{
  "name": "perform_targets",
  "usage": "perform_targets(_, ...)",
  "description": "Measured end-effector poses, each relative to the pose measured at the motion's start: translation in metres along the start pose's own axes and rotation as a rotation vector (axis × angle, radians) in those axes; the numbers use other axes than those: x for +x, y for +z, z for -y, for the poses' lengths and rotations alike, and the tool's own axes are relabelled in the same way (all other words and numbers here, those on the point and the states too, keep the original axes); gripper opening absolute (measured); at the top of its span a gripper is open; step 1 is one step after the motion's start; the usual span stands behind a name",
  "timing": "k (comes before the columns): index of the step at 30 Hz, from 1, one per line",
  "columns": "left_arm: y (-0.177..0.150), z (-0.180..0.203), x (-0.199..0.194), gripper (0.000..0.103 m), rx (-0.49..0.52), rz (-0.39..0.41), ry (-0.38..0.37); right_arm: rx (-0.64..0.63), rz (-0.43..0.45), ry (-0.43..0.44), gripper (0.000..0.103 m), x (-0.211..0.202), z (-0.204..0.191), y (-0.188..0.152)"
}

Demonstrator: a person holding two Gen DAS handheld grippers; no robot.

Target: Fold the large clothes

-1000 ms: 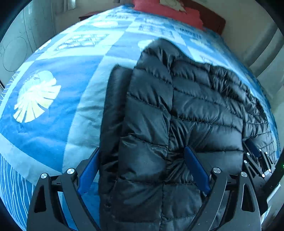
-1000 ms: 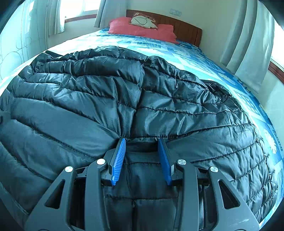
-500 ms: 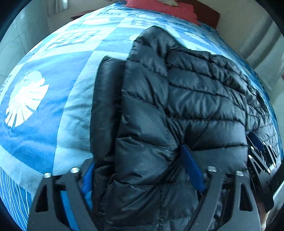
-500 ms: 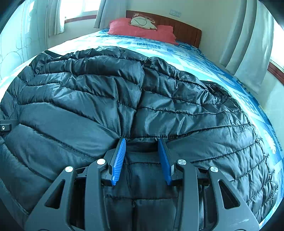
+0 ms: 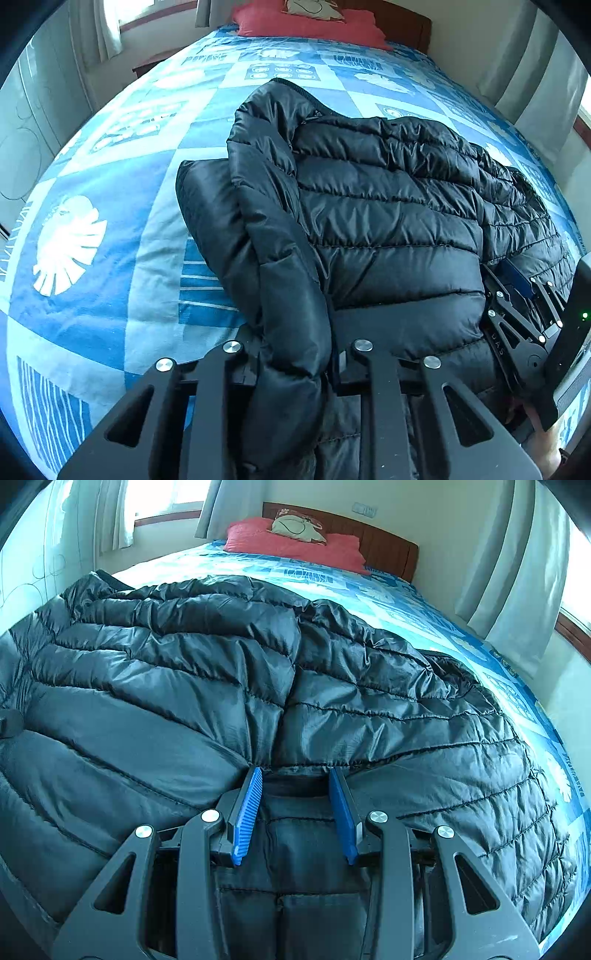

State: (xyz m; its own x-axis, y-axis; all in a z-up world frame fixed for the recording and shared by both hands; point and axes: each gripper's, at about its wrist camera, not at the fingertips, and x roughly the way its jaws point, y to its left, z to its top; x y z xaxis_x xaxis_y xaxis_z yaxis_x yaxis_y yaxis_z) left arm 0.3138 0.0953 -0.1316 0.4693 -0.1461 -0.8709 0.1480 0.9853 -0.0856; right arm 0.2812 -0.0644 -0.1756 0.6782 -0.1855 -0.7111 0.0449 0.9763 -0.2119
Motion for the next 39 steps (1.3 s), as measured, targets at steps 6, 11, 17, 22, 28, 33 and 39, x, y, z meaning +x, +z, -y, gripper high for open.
perform_targets(6, -0.001, 0.006, -0.003, 0.022, 0.011, 0.002, 0.042, 0.002, 0.002, 0.000, 0.038, -0.002, 0.000, -0.002)
perform_targets(11, -0.001, 0.013, 0.007, 0.039, 0.068, -0.004, 0.101, 0.001, 0.003, -0.003, 0.038, -0.003, 0.000, -0.002)
perform_targets(17, 0.005, -0.017, 0.006, 0.067, -0.046, -0.017, 0.004, 0.003, 0.006, -0.004, 0.038, -0.002, -0.001, -0.004)
perform_targets(22, 0.006, -0.042, 0.016, 0.081, -0.103, -0.035, -0.097, 0.001, 0.010, -0.009, 0.038, -0.002, -0.001, -0.003)
perform_targets(28, 0.005, -0.048, 0.038, 0.088, -0.160, -0.064, -0.180, 0.001, 0.015, -0.013, 0.038, 0.002, 0.000, 0.002)
perform_targets(33, -0.001, -0.032, 0.020, 0.031, -0.123, -0.049, -0.268, 0.000, 0.019, -0.016, 0.038, 0.004, 0.001, 0.003)
perform_targets(39, 0.008, 0.003, -0.004, 0.023, -0.060, -0.010, -0.129, -0.007, 0.015, -0.027, 0.038, 0.001, -0.005, 0.000)
